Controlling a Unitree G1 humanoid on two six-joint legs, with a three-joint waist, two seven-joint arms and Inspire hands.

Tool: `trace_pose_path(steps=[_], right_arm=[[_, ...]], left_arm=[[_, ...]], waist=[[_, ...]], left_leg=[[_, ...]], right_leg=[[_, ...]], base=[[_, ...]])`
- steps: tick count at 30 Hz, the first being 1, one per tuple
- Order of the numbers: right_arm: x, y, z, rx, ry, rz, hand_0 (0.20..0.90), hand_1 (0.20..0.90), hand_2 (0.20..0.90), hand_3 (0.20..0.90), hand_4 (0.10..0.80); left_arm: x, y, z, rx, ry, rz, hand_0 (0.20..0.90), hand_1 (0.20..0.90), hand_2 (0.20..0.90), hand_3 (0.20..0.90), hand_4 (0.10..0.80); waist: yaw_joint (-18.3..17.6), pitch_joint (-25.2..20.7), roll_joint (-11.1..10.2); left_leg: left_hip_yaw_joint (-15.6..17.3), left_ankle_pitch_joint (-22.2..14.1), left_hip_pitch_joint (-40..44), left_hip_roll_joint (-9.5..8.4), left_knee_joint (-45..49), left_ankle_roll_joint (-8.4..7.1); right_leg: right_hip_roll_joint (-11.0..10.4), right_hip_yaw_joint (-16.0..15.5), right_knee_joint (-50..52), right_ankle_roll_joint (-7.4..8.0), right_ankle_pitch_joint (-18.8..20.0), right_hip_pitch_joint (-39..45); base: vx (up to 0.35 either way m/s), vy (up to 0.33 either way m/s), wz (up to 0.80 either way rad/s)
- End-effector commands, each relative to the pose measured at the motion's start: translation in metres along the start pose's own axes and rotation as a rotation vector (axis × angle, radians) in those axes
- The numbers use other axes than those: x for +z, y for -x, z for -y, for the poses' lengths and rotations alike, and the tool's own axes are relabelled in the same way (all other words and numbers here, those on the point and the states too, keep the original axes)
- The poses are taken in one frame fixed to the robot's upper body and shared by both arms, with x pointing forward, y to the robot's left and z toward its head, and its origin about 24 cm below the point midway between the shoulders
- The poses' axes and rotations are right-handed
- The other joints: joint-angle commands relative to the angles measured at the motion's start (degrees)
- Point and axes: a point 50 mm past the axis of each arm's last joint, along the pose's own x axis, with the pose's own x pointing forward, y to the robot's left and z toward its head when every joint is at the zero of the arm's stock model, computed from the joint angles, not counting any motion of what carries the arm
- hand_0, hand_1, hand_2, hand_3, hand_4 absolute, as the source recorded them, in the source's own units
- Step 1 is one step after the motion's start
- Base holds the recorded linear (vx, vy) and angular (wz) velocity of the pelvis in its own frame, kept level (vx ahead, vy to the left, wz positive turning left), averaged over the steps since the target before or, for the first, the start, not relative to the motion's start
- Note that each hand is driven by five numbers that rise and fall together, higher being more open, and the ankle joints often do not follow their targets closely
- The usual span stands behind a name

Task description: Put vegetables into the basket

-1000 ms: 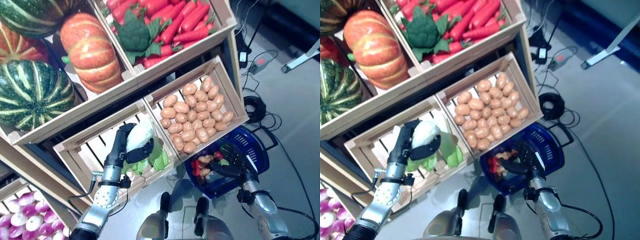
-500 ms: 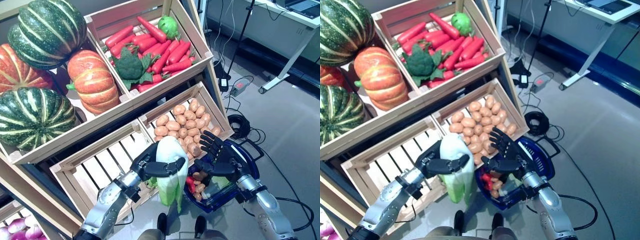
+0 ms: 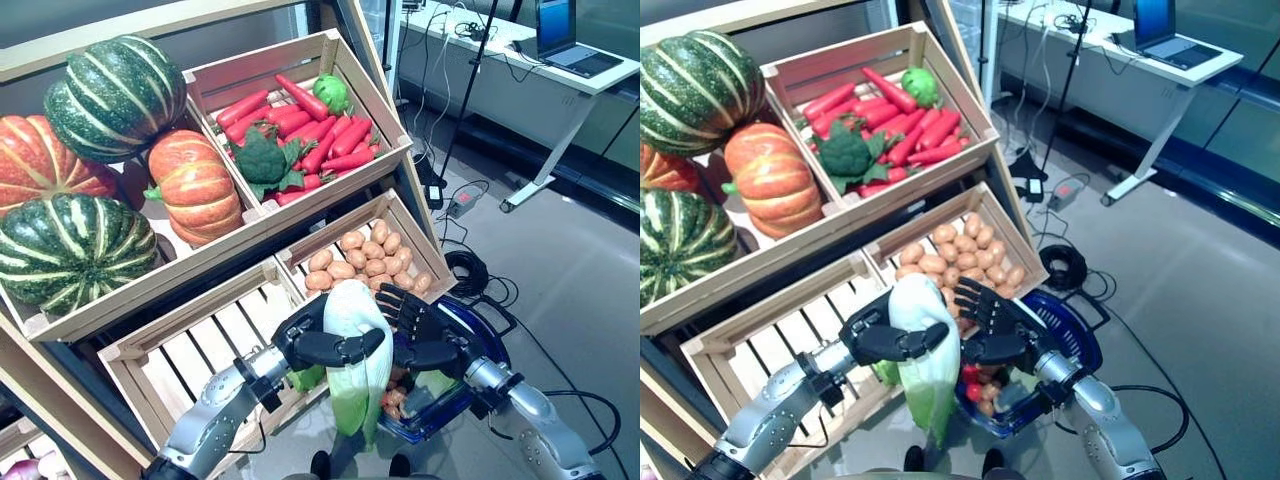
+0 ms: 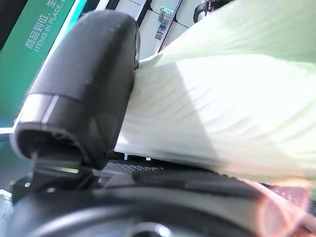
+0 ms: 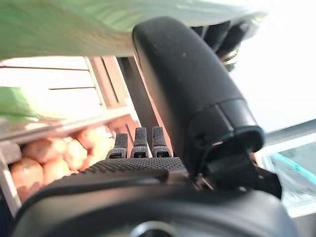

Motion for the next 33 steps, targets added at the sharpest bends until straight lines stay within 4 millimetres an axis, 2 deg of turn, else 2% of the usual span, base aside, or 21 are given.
trace_pose_path(steps=[1,7,13,19,23,28,33], right_arm=[[0.035,-0.016,-0.019,0.191,-0.011,0.156,0.9,0.9,0.9,0.9,0.8],[0.041,-0.008,-0.008,0.12,-0.047,0.196,0.9,0.9,0.9,0.9,0.8],[0.043,0.007,0.003,0.067,-0.036,0.195,0.9,0.9,0.9,0.9,0.8],[0.046,0.012,0.014,0.003,-0.044,0.211,0.9,0.9,0.9,0.9,0.8],[0.045,0.013,0.015,0.002,-0.053,0.218,0.9,0.9,0.9,0.9,0.8],[0.04,0.009,0.012,0.04,-0.059,0.196,0.9,0.9,0.9,0.9,0.8],[0.032,-0.002,0.003,0.095,-0.073,0.143,0.9,0.9,0.9,0.9,0.8]], left_arm=[[0.066,-0.021,0.011,-0.12,-0.162,0.317,0.3,0.3,0.3,0.3,0.4],[0.085,-0.011,-0.004,-0.005,-0.246,0.354,0.3,0.3,0.3,0.3,0.4],[0.088,0.004,-0.018,0.135,-0.323,0.343,0.3,0.3,0.3,0.3,0.4],[0.094,0.01,-0.026,0.212,-0.445,0.318,0.3,0.3,0.3,0.3,0.4],[0.097,0.014,-0.03,0.244,-0.528,0.302,0.3,0.3,0.3,0.3,0.4],[0.101,0.012,-0.031,0.251,-0.489,0.332,0.3,0.3,0.3,0.3,0.4],[0.096,-0.002,-0.023,0.203,-0.411,0.379,0.3,0.3,0.3,0.3,0.4]], waist=[[0.3,-6.2,-2.7],[0.2,-6.8,-2.8],[0.1,-7.1,-2.9],[0.0,-7.0,-2.9],[-0.2,-6.8,-2.9],[-0.2,-6.8,-2.8],[-0.2,-6.8,-3.0]], left_leg=[[0.6,-2.4,-0.5,1.21,0.1,-1.94],[0.6,-2.3,-0.4,1.34,0.1,-2.07],[0.7,-2.1,-0.6,1.52,0.1,-2.2],[0.6,-2.0,-0.7,1.66,0.1,-2.32],[0.6,-1.9,-0.7,1.81,0.1,-2.35],[0.6,-1.8,-0.8,2.01,0.1,-2.45],[0.3,-1.7,-0.8,2.01,0.1,-2.48]], right_leg=[[-6.3,1.0,-0.8,4.01,3.3,1.8],[-6.1,0.9,-0.8,3.74,3.2,2.1],[-6.0,1.0,-0.9,3.67,3.2,2.0],[-6.0,1.0,-0.9,3.6,3.1,1.9],[-6.0,1.2,-0.9,3.55,3.1,1.9],[-5.9,1.3,-0.9,3.49,3.1,1.9],[-5.8,1.2,-0.9,3.4,3.1,2.0]], base=[[0.0,0.0,0.0],[0.0,0.0,0.0],[0.0,0.0,0.0],[0.0,0.0,0.0],[0.0,0.0,0.0],[0.0,0.0,0.0],[0.0,0.0,0.0]])
